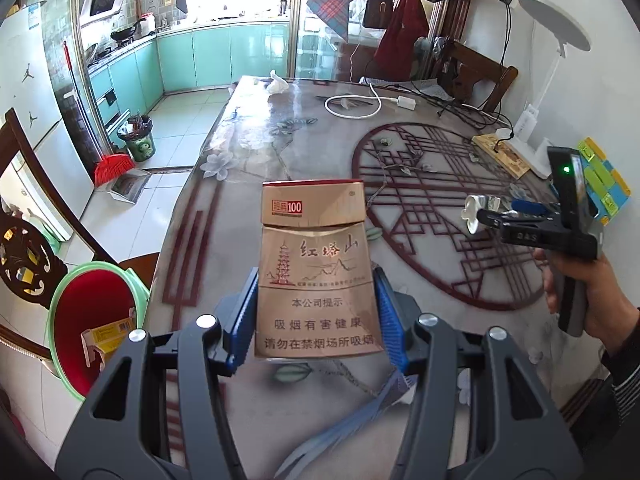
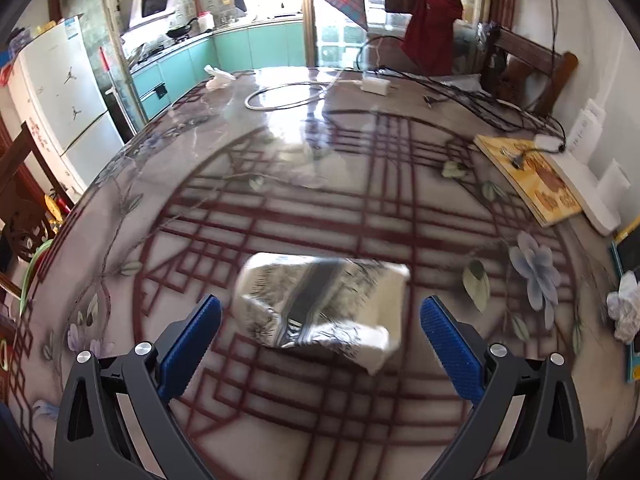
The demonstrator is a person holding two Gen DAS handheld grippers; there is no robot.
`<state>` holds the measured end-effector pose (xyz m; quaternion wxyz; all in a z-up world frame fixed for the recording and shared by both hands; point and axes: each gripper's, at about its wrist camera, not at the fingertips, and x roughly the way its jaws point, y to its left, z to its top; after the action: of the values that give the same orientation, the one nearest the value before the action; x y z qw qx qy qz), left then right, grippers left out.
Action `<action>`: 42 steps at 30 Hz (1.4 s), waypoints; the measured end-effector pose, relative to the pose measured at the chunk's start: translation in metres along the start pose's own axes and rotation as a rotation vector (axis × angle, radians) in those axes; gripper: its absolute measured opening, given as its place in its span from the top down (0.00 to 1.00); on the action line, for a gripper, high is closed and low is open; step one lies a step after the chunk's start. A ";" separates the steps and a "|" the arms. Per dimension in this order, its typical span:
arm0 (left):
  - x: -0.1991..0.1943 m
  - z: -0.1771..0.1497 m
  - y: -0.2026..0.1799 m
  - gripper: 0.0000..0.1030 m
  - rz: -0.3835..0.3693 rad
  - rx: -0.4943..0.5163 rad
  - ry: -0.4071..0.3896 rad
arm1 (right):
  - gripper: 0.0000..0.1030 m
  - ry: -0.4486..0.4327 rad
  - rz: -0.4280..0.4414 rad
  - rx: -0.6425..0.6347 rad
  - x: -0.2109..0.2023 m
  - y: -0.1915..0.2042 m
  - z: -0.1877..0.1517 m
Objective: Collect trash
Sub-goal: 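Grasp the newspaper-print paper cup with the right tool while the left tool holds the pack, then carry the tan pack and paper cup with both tools over the red bucket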
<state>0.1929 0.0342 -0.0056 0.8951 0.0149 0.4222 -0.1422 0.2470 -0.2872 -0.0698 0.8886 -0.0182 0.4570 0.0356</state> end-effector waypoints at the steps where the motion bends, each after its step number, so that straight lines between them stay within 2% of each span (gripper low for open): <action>1: -0.001 -0.002 0.002 0.49 -0.003 -0.007 0.000 | 0.06 0.008 -0.020 -0.011 0.003 0.004 0.002; 4: 0.000 -0.003 0.007 0.49 -0.009 -0.022 -0.004 | 0.06 0.049 -0.059 0.008 0.018 0.003 0.005; 10: 0.003 -0.007 0.012 0.49 -0.008 -0.032 -0.010 | 0.07 0.060 -0.066 0.056 0.033 -0.004 0.005; 13: 0.003 -0.010 0.015 0.49 -0.008 -0.036 -0.011 | 0.20 0.073 -0.068 0.058 0.036 -0.003 0.002; 16: 0.002 -0.011 0.016 0.49 -0.012 -0.035 -0.013 | 0.22 0.069 -0.075 0.055 0.033 -0.001 -0.001; 17: 0.002 -0.011 0.016 0.49 -0.012 -0.033 -0.015 | 0.27 0.063 -0.079 0.050 0.031 0.001 -0.002; 18: 0.001 -0.012 0.016 0.49 -0.009 -0.030 -0.019 | 0.28 0.060 -0.085 0.044 0.030 0.002 -0.003; 29: -0.029 -0.014 0.024 0.49 -0.007 -0.039 -0.072 | 0.28 -0.008 -0.078 -0.017 -0.031 0.030 -0.013; 36: -0.052 -0.020 0.046 0.49 0.035 -0.062 -0.101 | 0.28 -0.078 -0.028 -0.078 -0.080 0.073 -0.021; 42: -0.068 -0.026 0.077 0.49 0.095 -0.079 -0.118 | 0.28 -0.119 0.041 -0.138 -0.103 0.127 -0.017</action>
<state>0.1525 0.1280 0.0226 0.9242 -0.0087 0.3726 -0.0834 0.1632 -0.1668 0.0035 0.9098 -0.0679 0.4003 0.0864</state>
